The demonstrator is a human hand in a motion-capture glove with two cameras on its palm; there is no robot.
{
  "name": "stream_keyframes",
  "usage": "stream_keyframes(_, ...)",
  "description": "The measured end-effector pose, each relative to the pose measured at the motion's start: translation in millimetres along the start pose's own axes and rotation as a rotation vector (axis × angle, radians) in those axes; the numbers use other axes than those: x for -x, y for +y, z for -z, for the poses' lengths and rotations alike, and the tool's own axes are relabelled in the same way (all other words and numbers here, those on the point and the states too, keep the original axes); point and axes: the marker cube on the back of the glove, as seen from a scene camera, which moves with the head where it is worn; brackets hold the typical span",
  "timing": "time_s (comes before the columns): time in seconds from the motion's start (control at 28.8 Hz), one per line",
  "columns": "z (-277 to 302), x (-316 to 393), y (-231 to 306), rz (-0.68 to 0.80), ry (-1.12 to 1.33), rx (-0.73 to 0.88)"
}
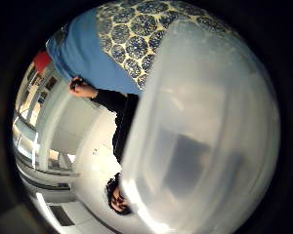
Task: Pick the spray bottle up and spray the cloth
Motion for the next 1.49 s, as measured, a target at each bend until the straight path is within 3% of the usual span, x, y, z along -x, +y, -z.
stream_keyframes(0.21, 8, 13, -33, -0.014, -0.03, 0.016)
stream_keyframes(0.42, -19, -3, -30, -0.038, 0.013, 0.089)
stream_keyframes(0.66, -3, 14, -20, 0.064, -0.059, 0.01)
stream_keyframes(1.21, 63, 132, 9, 0.79, -0.452, -0.003)
stream_keyframes(1.39, 104, 185, 2, 1.004, -0.501, -0.153)
stream_keyframes(1.49, 96, 201, 4, 1.086, -0.507, -0.206)
